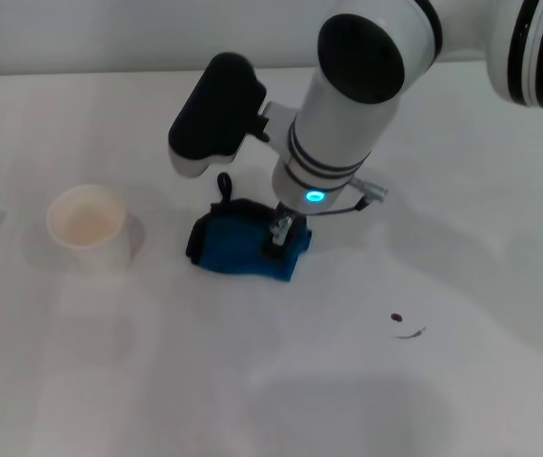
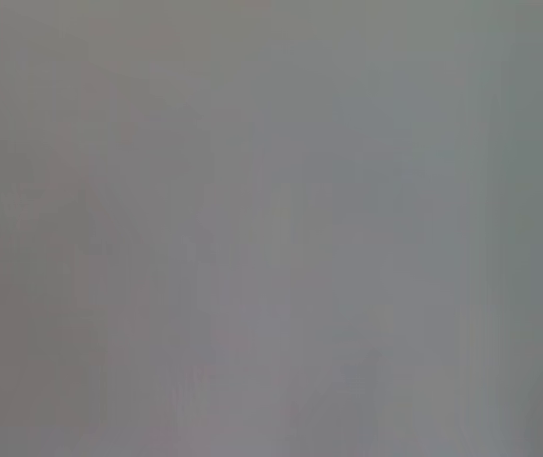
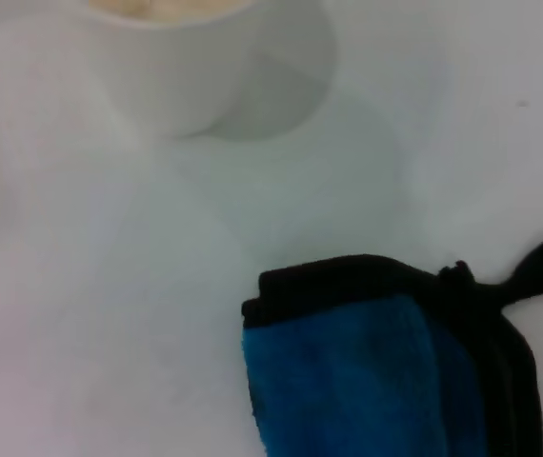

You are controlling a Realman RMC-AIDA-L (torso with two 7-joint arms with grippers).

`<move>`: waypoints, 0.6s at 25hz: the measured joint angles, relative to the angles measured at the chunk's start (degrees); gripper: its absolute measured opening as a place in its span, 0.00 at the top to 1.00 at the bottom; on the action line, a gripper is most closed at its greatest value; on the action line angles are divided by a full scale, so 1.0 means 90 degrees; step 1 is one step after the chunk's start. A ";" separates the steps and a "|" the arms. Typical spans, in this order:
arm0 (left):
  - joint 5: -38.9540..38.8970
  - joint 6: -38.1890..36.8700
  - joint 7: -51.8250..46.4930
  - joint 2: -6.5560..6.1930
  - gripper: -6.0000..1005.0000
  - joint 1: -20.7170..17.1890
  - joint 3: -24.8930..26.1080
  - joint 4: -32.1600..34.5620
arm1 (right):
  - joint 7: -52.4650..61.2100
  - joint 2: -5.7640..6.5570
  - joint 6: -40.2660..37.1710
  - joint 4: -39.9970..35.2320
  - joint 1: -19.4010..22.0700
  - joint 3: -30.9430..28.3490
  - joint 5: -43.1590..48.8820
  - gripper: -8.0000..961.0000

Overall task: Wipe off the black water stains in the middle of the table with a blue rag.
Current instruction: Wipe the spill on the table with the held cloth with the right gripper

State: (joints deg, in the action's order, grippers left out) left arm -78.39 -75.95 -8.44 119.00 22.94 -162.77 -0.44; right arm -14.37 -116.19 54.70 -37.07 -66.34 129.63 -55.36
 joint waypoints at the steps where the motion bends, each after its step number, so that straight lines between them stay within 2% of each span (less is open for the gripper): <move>1: 0.0000 0.0000 0.0000 0.0000 0.12 0.0000 0.0000 0.0000 | -0.0005 -0.0001 -0.0068 0.0120 -0.0031 -0.0008 -0.0004 0.90; 10: 0.0000 0.0001 0.0000 0.0010 0.12 -0.0001 0.0000 0.0019 | 0.0018 0.0000 -0.0634 0.1013 -0.0193 -0.0132 0.0039 0.90; 15: 0.0000 0.0004 0.0001 0.0010 0.12 0.0000 0.0000 0.0073 | -0.0206 0.0001 -0.0601 0.0872 -0.0090 -0.0172 -0.0100 0.90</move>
State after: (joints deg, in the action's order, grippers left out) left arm -78.39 -75.92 -8.43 119.10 22.94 -162.77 0.22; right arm -16.22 -116.18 49.29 -29.22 -67.15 128.09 -56.26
